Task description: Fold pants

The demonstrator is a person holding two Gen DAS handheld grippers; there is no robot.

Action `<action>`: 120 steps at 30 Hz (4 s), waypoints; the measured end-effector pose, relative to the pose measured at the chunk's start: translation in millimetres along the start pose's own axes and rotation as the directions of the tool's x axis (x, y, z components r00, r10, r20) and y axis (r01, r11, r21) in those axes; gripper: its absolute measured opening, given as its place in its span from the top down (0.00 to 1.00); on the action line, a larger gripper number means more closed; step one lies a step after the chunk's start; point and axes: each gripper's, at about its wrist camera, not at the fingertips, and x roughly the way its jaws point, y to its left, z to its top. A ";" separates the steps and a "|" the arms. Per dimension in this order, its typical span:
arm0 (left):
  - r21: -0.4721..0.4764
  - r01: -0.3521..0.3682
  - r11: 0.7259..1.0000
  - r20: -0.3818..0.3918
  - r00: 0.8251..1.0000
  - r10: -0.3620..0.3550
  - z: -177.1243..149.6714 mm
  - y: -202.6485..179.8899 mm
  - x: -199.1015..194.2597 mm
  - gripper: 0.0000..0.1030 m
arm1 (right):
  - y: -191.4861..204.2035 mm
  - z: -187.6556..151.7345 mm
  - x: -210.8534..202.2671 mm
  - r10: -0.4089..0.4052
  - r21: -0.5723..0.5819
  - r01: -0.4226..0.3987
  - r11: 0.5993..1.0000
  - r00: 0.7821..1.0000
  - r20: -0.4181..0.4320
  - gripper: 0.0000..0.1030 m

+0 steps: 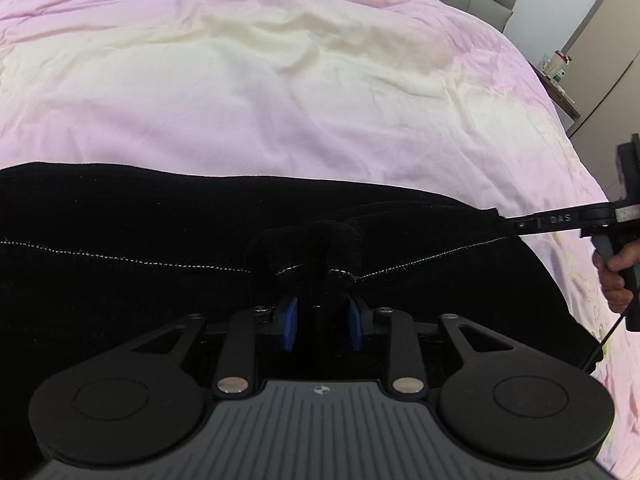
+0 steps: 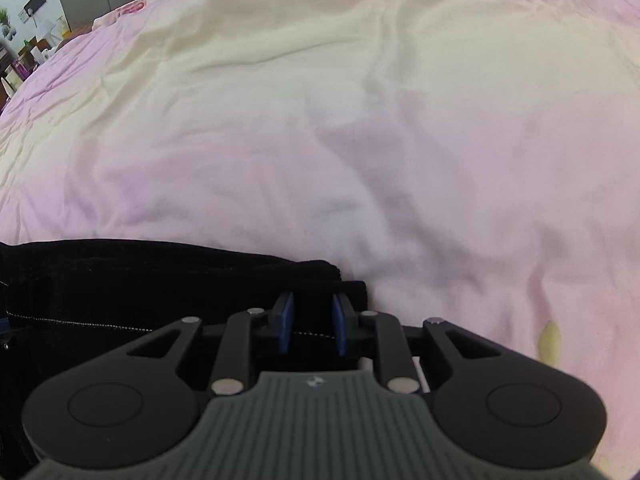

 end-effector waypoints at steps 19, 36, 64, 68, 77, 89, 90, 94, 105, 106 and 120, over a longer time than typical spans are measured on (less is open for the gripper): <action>0.043 -0.165 0.985 0.011 0.986 0.165 -33.0 -58.0 -70.5 0.43 | 23.3 -140.0 -130.9 0.066 -0.257 -0.056 0.965 0.997 0.029 0.80; -0.082 -0.205 0.975 -0.003 0.979 0.205 -53.4 -23.1 -120.0 0.40 | 57.9 -150.4 -129.0 -0.016 -0.432 0.040 0.901 0.998 0.060 0.72; -0.774 0.158 0.613 0.355 0.911 0.213 -157.0 244.6 -185.3 0.15 | 262.3 -73.5 -45.4 0.156 -0.941 -0.167 0.293 0.980 -0.125 0.48; -0.777 0.180 0.603 0.370 0.906 0.206 -151.8 252.3 -173.7 0.16 | 271.4 -61.8 -23.3 0.123 -0.935 -0.251 0.249 0.966 -0.227 0.47; -0.791 0.128 0.599 0.336 0.908 0.249 -141.3 249.3 -178.5 0.46 | 272.9 -52.8 -3.8 0.109 -0.906 -0.302 0.296 0.953 -0.282 0.46; -0.552 -0.013 0.833 0.400 0.873 0.279 -40.3 118.4 -253.7 0.53 | 257.7 -56.5 -29.5 0.122 -0.864 -0.182 0.470 0.982 -0.141 0.41; -0.520 -0.019 0.854 0.411 0.871 0.270 -29.3 99.9 -257.8 0.53 | 249.7 -54.3 -38.7 0.141 -0.845 -0.181 0.503 0.982 -0.126 0.41; -0.395 -0.050 0.917 0.437 0.868 0.236 4.6 23.3 -265.6 0.54 | 199.2 -50.5 -74.7 0.174 -0.783 -0.181 0.595 0.980 -0.094 0.35; 0.072 -0.159 0.985 0.308 0.942 0.130 39.4 -202.0 -148.5 0.57 | 17.8 -85.7 -122.1 0.131 -0.579 -0.111 0.808 0.991 -0.007 0.35; 0.118 -0.161 0.980 0.275 0.954 0.124 33.4 -220.4 -126.7 0.57 | 8.7 -93.2 -121.5 0.137 -0.554 -0.119 0.824 0.991 -0.009 0.35; 0.200 0.062 0.978 -0.117 0.992 -0.039 -26.3 -273.1 -0.1 0.37 | -32.6 -152.8 -131.4 0.164 -0.497 -0.168 0.851 0.985 -0.051 0.35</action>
